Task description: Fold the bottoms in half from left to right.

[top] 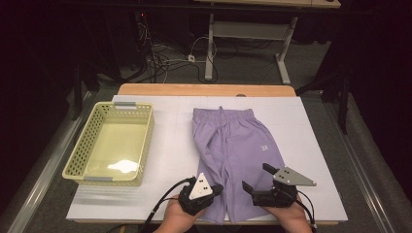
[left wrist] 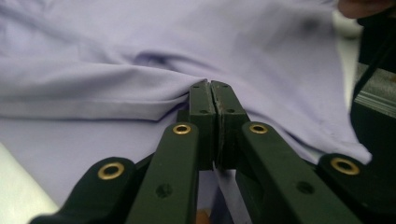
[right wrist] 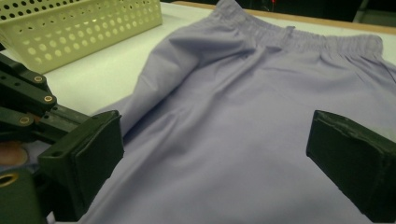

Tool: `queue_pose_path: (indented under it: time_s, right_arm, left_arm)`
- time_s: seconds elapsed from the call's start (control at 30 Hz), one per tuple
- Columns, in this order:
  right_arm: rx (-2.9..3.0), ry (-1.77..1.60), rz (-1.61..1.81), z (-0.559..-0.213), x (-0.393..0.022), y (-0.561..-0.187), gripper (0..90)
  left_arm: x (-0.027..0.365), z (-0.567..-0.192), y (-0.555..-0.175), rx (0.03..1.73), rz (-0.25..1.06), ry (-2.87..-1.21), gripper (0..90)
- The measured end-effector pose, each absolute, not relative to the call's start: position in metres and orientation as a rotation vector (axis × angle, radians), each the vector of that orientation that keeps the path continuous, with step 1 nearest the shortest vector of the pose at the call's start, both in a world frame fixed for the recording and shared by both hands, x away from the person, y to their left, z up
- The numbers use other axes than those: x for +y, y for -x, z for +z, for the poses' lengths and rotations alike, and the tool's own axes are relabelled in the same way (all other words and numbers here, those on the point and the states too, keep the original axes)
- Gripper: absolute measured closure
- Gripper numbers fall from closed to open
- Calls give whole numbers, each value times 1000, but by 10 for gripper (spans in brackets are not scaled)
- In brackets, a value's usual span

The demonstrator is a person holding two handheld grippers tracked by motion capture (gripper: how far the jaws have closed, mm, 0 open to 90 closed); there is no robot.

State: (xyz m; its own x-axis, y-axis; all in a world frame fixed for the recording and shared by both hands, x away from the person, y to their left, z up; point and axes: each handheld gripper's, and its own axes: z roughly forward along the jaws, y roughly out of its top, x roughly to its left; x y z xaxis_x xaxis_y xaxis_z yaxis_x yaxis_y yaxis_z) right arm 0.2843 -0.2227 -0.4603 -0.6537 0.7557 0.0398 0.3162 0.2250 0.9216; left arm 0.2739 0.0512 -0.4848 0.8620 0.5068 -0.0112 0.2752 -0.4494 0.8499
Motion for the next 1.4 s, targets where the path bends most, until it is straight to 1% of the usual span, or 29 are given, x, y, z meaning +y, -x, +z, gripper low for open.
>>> queue_pose_path:
  time_s: [0.1, 0.27, 0.47, 0.57, 0.73, 0.8, 0.93, 1.03, 1.1, 1.13, 1.17, 1.3, 1.33, 1.4]
  right_arm:
    - [2083, -961, 1428, -455, -212, -289, 92]
    - [2104, -948, 1408, -450, -190, -307, 219]
    - [2180, -953, 1371, -452, -160, -346, 367]
    - [2207, -949, 1353, -452, -144, -362, 414]
    - [2239, -930, 1336, -451, -118, -382, 444]
    - [2255, -934, 1335, -451, -109, -388, 444]
    - [2280, -919, 1312, -450, -90, -396, 408]
    - [2310, -925, 1278, -451, -79, -404, 408]
    - [2333, -936, 1238, -454, -75, -408, 432]
    - [2350, -940, 1222, -456, -73, -410, 457]
    - [2361, -943, 1215, -458, -72, -412, 512]
    - [2376, -949, 1187, -463, -72, -413, 819]
    - [2371, -950, 1201, -462, -74, -412, 875]
    - [2347, -953, 1245, -458, -78, -410, 895]
  left_arm:
    - [55, -485, -278, 599, 260, -2041, 861]
    - [61, -486, -280, 631, 228, -1981, 860]
    - [60, -487, -278, 607, 233, -1990, 860]
    - [60, -487, -279, 612, 224, -1995, 860]
    - [60, -487, -279, 606, 226, -1993, 860]
    - [61, -487, -279, 605, 223, -1987, 860]
    - [62, -487, -279, 600, 222, -1981, 860]
    - [62, -487, -278, 597, 224, -1981, 860]
    - [62, -487, -278, 596, 224, -1980, 860]
    - [62, -487, -278, 594, 226, -1981, 860]
    - [62, -487, -278, 593, 227, -1981, 860]
    - [63, -487, -277, 587, 232, -1975, 858]
    - [63, -487, -277, 585, 230, -1969, 858]
    - [64, -487, -277, 583, 227, -1960, 858]
